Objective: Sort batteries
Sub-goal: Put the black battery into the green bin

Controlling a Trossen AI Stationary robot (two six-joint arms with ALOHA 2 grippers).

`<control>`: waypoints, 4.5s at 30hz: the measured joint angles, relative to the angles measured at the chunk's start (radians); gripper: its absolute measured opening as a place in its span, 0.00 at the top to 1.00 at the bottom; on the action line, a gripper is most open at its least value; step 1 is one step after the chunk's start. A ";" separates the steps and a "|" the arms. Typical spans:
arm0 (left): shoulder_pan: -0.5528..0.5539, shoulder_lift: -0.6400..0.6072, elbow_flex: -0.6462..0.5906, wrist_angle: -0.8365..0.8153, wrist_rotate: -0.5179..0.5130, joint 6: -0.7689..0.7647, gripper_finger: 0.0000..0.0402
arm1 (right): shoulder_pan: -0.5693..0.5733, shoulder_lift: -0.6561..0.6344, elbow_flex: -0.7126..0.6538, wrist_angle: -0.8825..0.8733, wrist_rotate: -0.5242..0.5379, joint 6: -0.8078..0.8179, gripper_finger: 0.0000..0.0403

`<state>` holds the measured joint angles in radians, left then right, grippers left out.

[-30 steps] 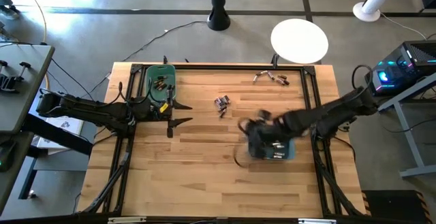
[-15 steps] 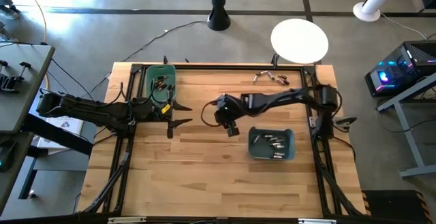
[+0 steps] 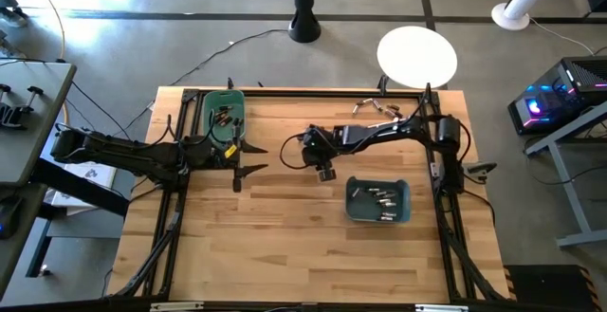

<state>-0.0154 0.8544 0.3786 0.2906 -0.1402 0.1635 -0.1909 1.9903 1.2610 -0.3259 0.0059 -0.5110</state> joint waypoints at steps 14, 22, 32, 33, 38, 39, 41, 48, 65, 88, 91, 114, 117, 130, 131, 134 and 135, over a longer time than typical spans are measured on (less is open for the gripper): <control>-0.001 0.000 0.001 -0.021 -0.001 -0.074 0.56 | -0.014 0.046 0.004 -0.002 -0.059 -0.042 0.74; -0.003 0.000 -0.001 -0.012 -0.013 0.002 0.56 | 0.003 0.064 0.000 0.184 -0.134 0.112 0.96; -0.005 -0.131 -0.116 0.075 -0.093 0.134 0.56 | 0.080 0.084 -0.001 1.026 -0.235 0.253 0.96; -0.001 -0.168 -0.134 0.073 -0.093 0.135 0.56 | 0.088 0.096 -0.001 1.121 -0.242 0.270 0.96; 0.010 -0.336 -0.227 0.097 -0.023 0.100 0.56 | 0.122 0.137 -0.001 1.395 -0.292 0.334 0.96; 0.010 -0.358 -0.244 0.122 0.008 0.080 0.56 | 0.129 0.138 -0.001 1.433 -0.294 0.349 0.96; 0.008 -0.394 -0.282 0.176 0.065 0.050 0.56 | 0.141 0.138 -0.001 1.483 -0.295 0.359 0.95; 0.008 -0.397 -0.342 0.386 0.169 -0.038 0.56 | 0.160 0.137 0.000 1.529 -0.224 0.348 0.95; 0.009 -0.260 -0.343 0.594 0.098 -0.073 0.40 | 0.158 0.136 0.000 1.496 -0.217 0.346 0.95; 0.008 0.034 -0.172 0.583 0.218 -0.129 0.62 | 0.159 0.135 0.001 1.464 -0.220 0.348 0.95; 0.009 0.032 -0.172 0.580 0.218 -0.127 0.71 | 0.159 0.135 0.001 1.464 -0.221 0.347 0.95; -0.065 -0.089 0.046 -0.192 -0.250 -0.144 0.89 | 0.108 0.059 0.008 1.090 -0.110 0.498 0.58; -0.028 -0.093 0.128 -0.382 -0.329 -0.229 0.89 | 0.085 -0.013 0.000 0.903 -0.042 0.521 0.58; 0.282 -0.042 0.290 -0.772 -0.337 -0.365 0.89 | 0.148 -0.159 -0.001 0.269 0.347 0.564 0.59; 0.331 -0.022 0.294 -0.792 -0.322 -0.373 0.89 | 0.157 -0.157 0.000 0.273 0.354 0.564 0.59; 0.485 0.055 0.293 -0.834 -0.210 -0.399 0.89 | 0.176 -0.151 0.000 0.270 0.355 0.559 0.59; 0.531 0.089 0.293 -0.834 -0.162 -0.398 0.89 | 0.181 -0.151 0.000 0.270 0.356 0.557 0.59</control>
<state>0.5157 0.9430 0.6720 -0.5433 -0.3023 -0.2343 -0.0095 1.8393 1.2610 -0.0557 0.3623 0.0461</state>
